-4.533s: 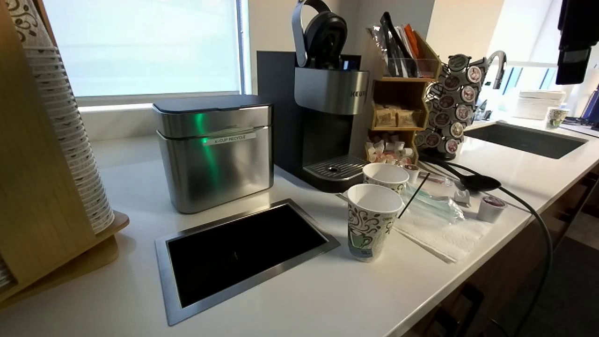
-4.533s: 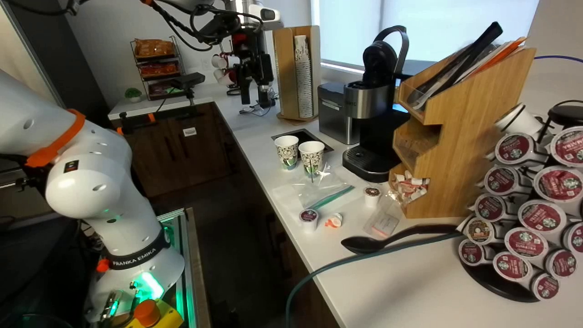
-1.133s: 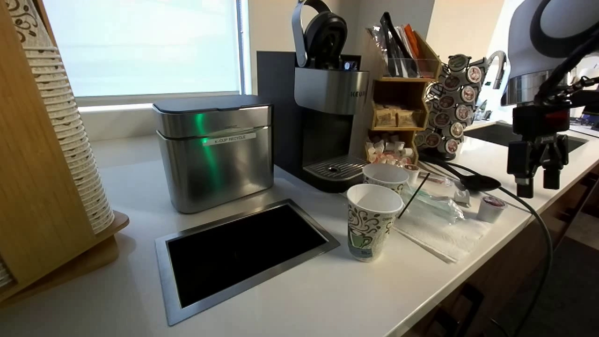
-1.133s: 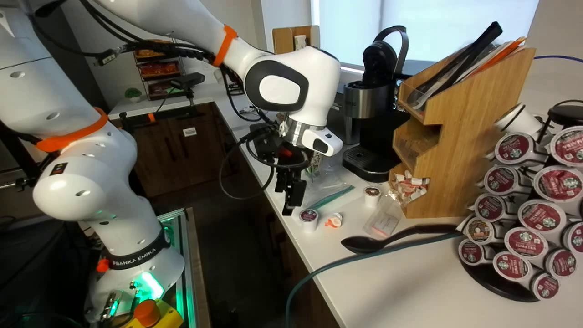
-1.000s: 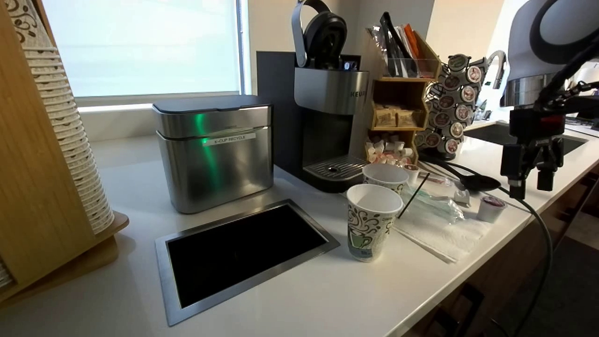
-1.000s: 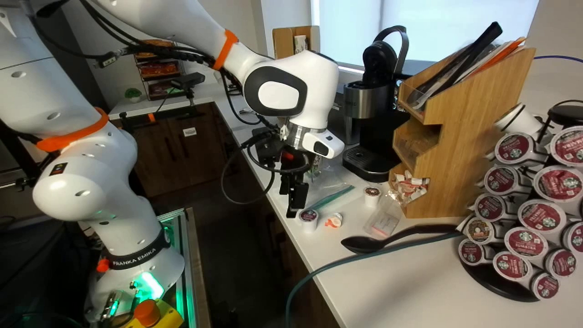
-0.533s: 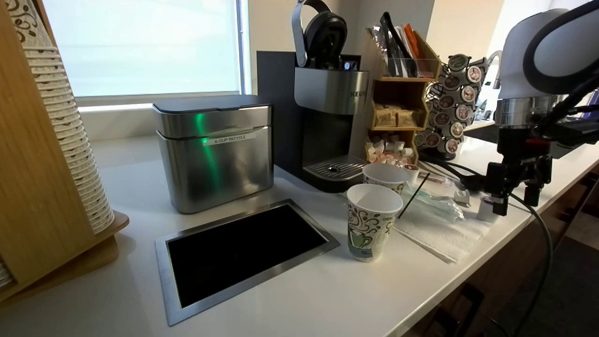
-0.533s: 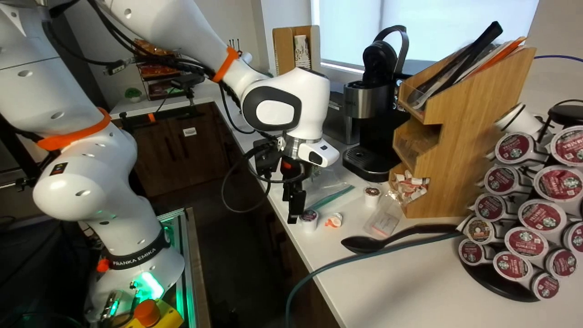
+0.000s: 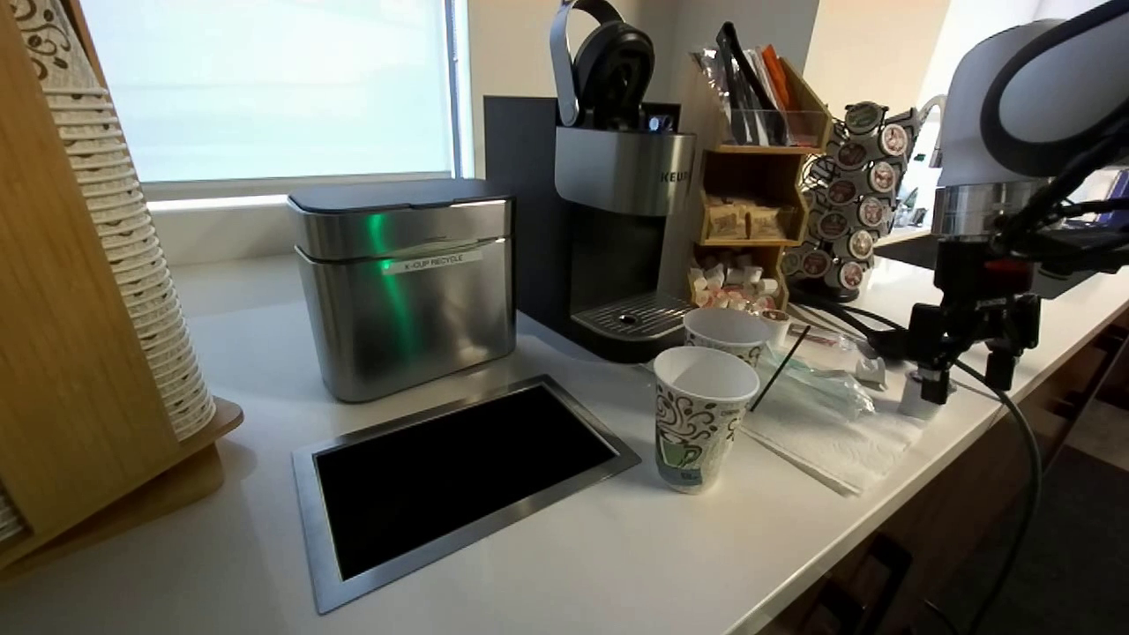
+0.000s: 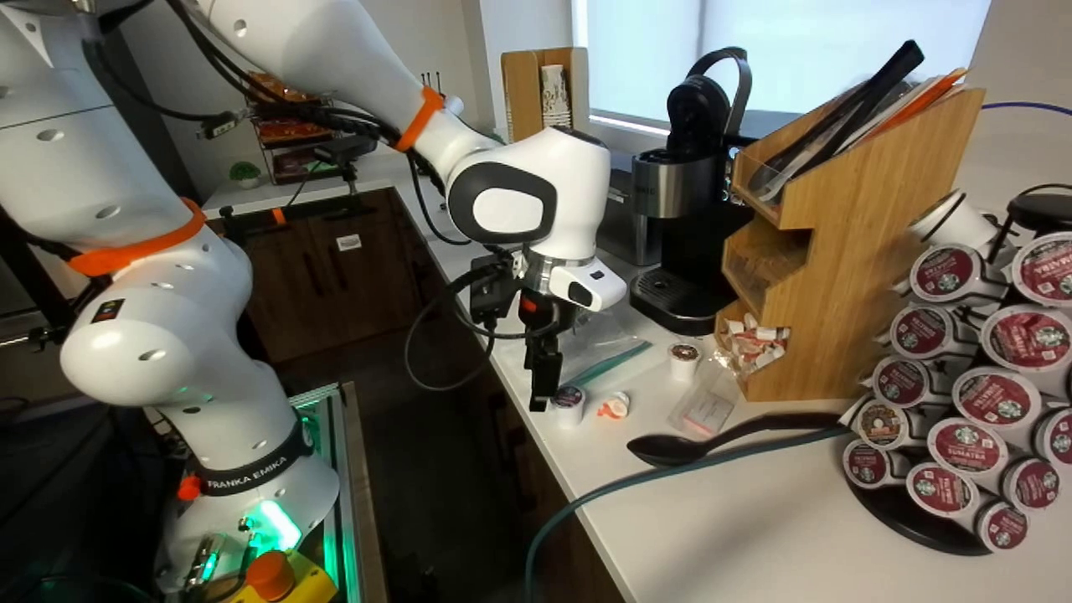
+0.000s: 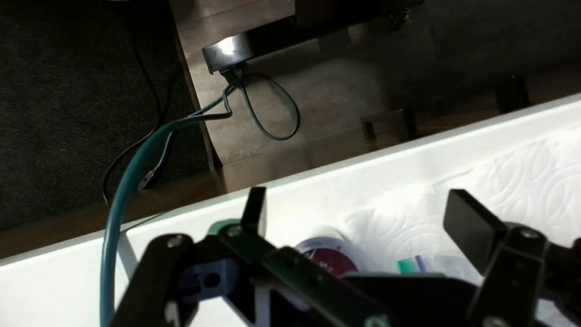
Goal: Put the items on the table in the cup
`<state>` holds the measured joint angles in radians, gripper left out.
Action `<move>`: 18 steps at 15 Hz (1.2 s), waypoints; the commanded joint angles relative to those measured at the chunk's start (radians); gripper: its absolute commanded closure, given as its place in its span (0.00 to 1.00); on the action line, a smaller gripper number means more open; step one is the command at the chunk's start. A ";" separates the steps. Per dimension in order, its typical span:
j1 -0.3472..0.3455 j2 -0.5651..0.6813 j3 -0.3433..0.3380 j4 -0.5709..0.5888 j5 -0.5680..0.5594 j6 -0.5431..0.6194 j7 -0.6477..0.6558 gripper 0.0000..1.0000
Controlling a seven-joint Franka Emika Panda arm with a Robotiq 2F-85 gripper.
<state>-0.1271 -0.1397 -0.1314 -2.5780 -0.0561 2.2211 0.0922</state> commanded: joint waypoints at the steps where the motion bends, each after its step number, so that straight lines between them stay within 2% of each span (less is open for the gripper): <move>1: -0.008 -0.001 -0.009 -0.030 0.102 0.149 0.045 0.00; 3: -0.006 0.008 -0.008 -0.046 0.150 0.243 0.066 0.00; 7: -0.017 0.026 -0.003 -0.066 0.117 0.352 0.119 0.00; 10: -0.038 0.029 -0.004 -0.067 0.062 0.358 0.166 0.00; 18: -0.060 0.007 -0.012 -0.076 0.060 0.341 0.172 0.00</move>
<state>-0.1838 -0.1142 -0.1441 -2.6300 0.0094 2.5531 0.2536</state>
